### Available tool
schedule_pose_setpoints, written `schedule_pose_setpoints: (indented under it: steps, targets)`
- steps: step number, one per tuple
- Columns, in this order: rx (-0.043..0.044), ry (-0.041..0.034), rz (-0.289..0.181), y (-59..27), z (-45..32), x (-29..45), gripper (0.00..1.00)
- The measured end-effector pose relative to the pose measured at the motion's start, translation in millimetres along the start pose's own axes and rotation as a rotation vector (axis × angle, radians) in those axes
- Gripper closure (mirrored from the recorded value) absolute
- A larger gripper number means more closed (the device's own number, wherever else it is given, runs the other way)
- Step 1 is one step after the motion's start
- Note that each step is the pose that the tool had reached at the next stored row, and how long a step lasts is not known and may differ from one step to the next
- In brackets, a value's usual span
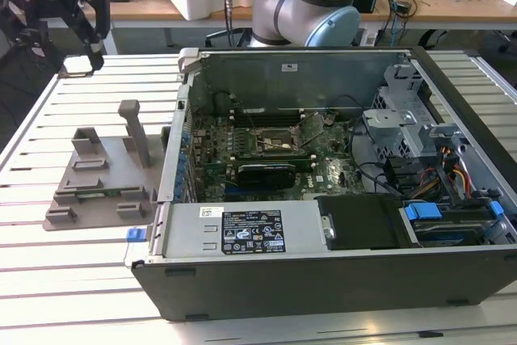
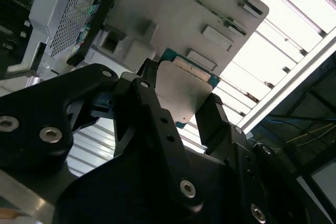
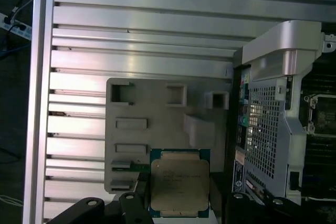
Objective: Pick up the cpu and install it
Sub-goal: 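Pick up the cpu and move it towards the insertion slot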
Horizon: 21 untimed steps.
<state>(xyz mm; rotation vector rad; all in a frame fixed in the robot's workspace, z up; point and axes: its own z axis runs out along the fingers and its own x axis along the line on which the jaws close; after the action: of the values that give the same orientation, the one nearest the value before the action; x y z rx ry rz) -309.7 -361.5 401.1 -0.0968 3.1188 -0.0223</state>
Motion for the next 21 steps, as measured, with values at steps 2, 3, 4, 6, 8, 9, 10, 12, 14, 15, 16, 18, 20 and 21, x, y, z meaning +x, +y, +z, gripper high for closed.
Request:
schedule_pose_setpoints:
  steps: [2, 3, 4, 6, 8, 9, 10, 12, 14, 15, 16, 18, 20, 21]
  targets:
    - [0.0001, 0.0001, 0.0, -0.6, 0.2, -13.4, 0.45]
    - [0.0001, 0.0, 0.0, -1.0, 0.4, -21.0, 0.45]
    - [0.0001, 0.0001, 0.0, -1.3, 0.5, -26.2, 0.45]
    - [0.0001, 0.0002, 0.0, -1.7, 0.6, -33.0, 0.45]
    - [0.0001, 0.0001, 0.0, -2.1, 0.9, -40.9, 0.45]
    - [0.0, 0.0, 0.0, -2.3, 1.0, -44.4, 0.45]
    - [0.0001, 0.0002, 0.0, -2.5, 1.0, -48.4, 0.45]
    - [0.0001, 0.0002, 0.0, -2.9, 1.1, -55.2, 0.45]
    - [0.0, 0.0, 0.0, -3.4, 1.4, -64.1, 0.45]
    - [0.0, 0.0001, 0.0, -3.6, 1.4, -67.5, 0.45]
    - [0.0001, 0.0002, 0.0, -3.7, 1.5, -71.0, 0.45]
    - [0.0001, 0.0002, 0.0, -4.2, 1.7, -80.1, 0.45]
    - [0.0, 0.0001, 0.0, -4.4, 1.8, -85.8, 0.45]
    - [0.0, 0.0001, 0.0, -4.6, 1.9, -88.3, 0.45]
